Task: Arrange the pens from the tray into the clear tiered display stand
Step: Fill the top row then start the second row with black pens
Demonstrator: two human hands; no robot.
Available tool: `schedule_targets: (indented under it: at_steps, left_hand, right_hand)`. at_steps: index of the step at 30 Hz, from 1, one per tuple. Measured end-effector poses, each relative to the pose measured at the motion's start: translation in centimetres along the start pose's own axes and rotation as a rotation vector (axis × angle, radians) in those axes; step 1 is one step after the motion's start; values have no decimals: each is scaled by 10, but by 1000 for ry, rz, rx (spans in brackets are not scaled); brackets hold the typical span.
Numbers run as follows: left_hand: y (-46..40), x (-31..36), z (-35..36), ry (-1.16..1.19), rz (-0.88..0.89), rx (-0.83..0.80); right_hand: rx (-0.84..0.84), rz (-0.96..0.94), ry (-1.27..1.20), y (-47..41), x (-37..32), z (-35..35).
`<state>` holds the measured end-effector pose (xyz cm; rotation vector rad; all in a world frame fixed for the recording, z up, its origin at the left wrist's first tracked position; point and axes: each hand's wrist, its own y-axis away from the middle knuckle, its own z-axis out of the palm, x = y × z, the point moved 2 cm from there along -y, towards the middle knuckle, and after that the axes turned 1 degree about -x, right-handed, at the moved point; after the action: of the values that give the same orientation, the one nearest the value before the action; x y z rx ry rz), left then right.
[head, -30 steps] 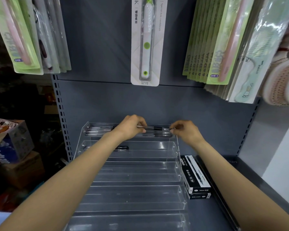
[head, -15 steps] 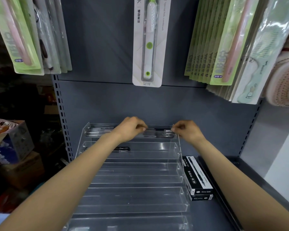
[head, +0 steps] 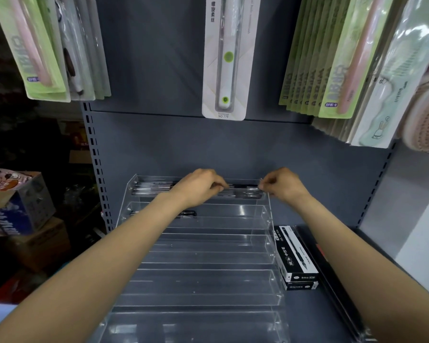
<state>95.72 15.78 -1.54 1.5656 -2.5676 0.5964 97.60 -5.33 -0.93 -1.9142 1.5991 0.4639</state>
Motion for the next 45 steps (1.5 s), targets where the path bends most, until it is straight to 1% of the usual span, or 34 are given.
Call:
schedule_targets:
  at_steps: [2,5,11,15,19,20,22,24,25,27,29,32,35,40,43,45]
  left_hand:
    - [-1,1,1,-18,-9,-1]
    - [-3,3,2,-21,-23,4]
    - [1,2,4,-20,-33,85]
    - [4,3,6,-36,-39,62]
    - [6,5,4,-12,-46,76]
    - [7,5,3,14,-56,89]
    - [12,2,1,60,-74,131]
    - [19,-3,-4,90,-84,214]
    - [24,-5,-7,107,-91,268]
    - [37,-12,-16,160,-112,364]
    - [57,-21,-26,202,-134,427]
    - [101,-43,-41,213,-189,482]
    - [156,-78,-53,203,-298,510]
    - [259,-152,-71,201,-479,466]
    - [318,-203,-74,193,-579,378]
    - [356,-238,-66,197,-646,295]
  right_hand:
    - [-35,-6,54,1,-1,-1]
    - [-39,-13,79,4,-3,-3]
    - [32,-52,54,14,-2,-1]
    - [125,-102,45,22,0,5]
    - [136,-102,92,24,2,10]
    - [145,-97,109,25,1,11]
    - [215,-113,164,30,-6,13]
    - [287,-167,181,36,-21,17]
    - [292,-198,161,39,-30,21]
    - [247,-249,89,43,-51,34]
    - [178,-269,-18,47,-76,49]
    - [103,-287,-137,58,-116,79]
    - [19,-306,-203,73,-160,121]
    - [-138,-327,-226,110,-243,214]
    - [-247,-321,-239,134,-288,276]
    - [-343,-291,-205,147,-310,320]
